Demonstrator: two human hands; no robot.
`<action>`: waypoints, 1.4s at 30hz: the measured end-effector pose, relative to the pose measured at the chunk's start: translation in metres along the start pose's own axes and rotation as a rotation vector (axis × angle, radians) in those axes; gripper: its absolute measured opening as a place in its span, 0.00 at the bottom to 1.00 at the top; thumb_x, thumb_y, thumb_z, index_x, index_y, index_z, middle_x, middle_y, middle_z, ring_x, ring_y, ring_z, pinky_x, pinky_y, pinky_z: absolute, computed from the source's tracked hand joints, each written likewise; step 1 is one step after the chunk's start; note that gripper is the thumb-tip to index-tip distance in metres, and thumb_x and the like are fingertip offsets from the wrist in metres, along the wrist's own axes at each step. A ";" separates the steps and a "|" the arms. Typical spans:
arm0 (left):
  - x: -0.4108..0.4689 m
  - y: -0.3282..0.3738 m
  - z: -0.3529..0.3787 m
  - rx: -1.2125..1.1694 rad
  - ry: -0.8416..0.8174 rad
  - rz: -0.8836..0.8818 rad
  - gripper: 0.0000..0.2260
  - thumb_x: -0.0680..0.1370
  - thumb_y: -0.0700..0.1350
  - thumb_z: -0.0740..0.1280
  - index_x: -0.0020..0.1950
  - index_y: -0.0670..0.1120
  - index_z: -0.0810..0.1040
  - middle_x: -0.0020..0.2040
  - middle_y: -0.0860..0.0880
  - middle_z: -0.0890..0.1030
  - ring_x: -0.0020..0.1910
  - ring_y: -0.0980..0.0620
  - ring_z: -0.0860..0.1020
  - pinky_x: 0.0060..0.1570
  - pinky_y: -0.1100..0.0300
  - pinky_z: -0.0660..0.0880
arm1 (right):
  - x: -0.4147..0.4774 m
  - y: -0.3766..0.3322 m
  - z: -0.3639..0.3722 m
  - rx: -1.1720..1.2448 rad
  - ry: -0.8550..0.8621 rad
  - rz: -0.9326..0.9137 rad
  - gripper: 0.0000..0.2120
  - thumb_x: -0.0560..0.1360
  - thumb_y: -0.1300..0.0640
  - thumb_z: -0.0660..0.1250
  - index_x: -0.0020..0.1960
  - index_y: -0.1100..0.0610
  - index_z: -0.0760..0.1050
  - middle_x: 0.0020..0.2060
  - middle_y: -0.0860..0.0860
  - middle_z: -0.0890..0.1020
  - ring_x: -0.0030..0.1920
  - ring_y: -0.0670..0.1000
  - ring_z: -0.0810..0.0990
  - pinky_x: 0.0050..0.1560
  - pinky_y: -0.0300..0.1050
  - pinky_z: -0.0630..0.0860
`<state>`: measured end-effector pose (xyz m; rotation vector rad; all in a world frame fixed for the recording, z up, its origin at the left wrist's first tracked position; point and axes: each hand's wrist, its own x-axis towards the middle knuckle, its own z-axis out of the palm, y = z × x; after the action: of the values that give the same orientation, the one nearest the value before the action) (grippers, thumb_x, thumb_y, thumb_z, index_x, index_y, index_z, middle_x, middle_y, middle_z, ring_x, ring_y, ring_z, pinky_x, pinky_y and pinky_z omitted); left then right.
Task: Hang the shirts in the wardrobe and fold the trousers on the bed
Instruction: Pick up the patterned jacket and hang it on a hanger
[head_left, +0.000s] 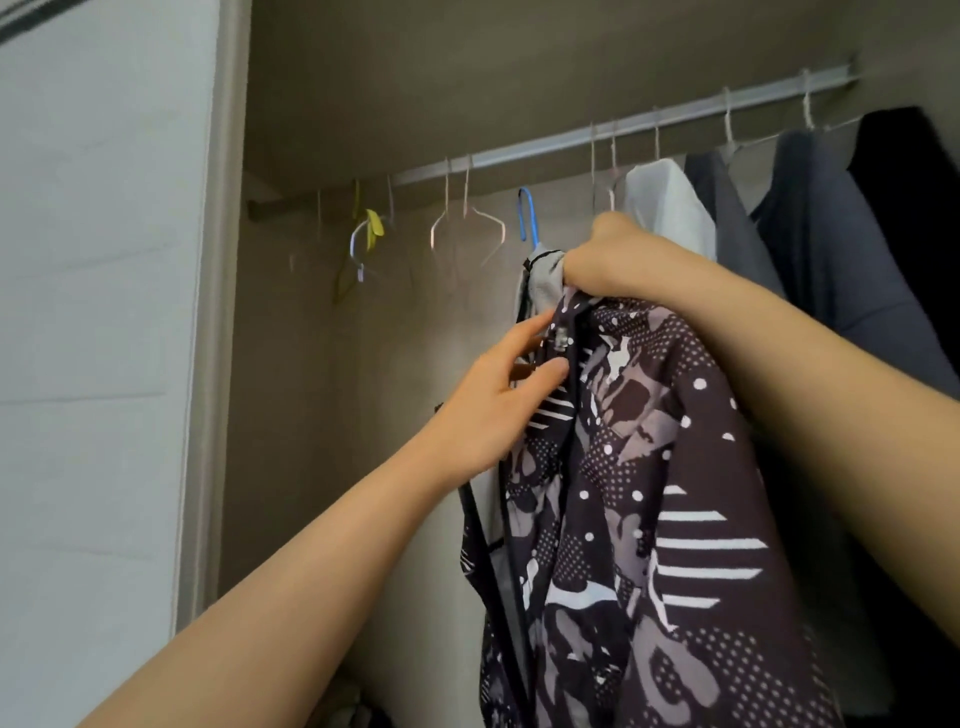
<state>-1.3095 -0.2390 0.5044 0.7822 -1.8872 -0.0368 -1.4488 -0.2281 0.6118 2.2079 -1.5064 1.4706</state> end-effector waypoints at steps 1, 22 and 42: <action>0.003 -0.003 0.001 -0.027 -0.001 0.003 0.22 0.83 0.51 0.61 0.78 0.54 0.64 0.68 0.61 0.73 0.59 0.73 0.72 0.61 0.72 0.68 | 0.005 0.001 0.002 0.008 0.015 0.010 0.05 0.78 0.60 0.60 0.49 0.61 0.66 0.36 0.53 0.70 0.34 0.51 0.69 0.30 0.44 0.63; 0.010 -0.054 0.009 0.120 0.128 0.152 0.47 0.74 0.46 0.71 0.78 0.66 0.40 0.79 0.61 0.55 0.69 0.61 0.67 0.64 0.60 0.70 | 0.140 -0.021 0.068 0.138 0.399 0.086 0.07 0.80 0.57 0.61 0.55 0.58 0.75 0.55 0.58 0.80 0.51 0.58 0.78 0.43 0.43 0.68; 0.066 -0.091 0.021 0.386 0.209 0.132 0.47 0.74 0.29 0.59 0.77 0.59 0.31 0.79 0.54 0.57 0.41 0.51 0.70 0.40 0.63 0.64 | 0.223 -0.020 0.065 0.129 0.520 0.047 0.06 0.79 0.63 0.60 0.50 0.61 0.76 0.51 0.56 0.80 0.52 0.57 0.79 0.41 0.39 0.68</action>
<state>-1.2969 -0.3523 0.5152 0.8792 -1.7619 0.4871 -1.3805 -0.4023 0.7508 1.6570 -1.3207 2.0021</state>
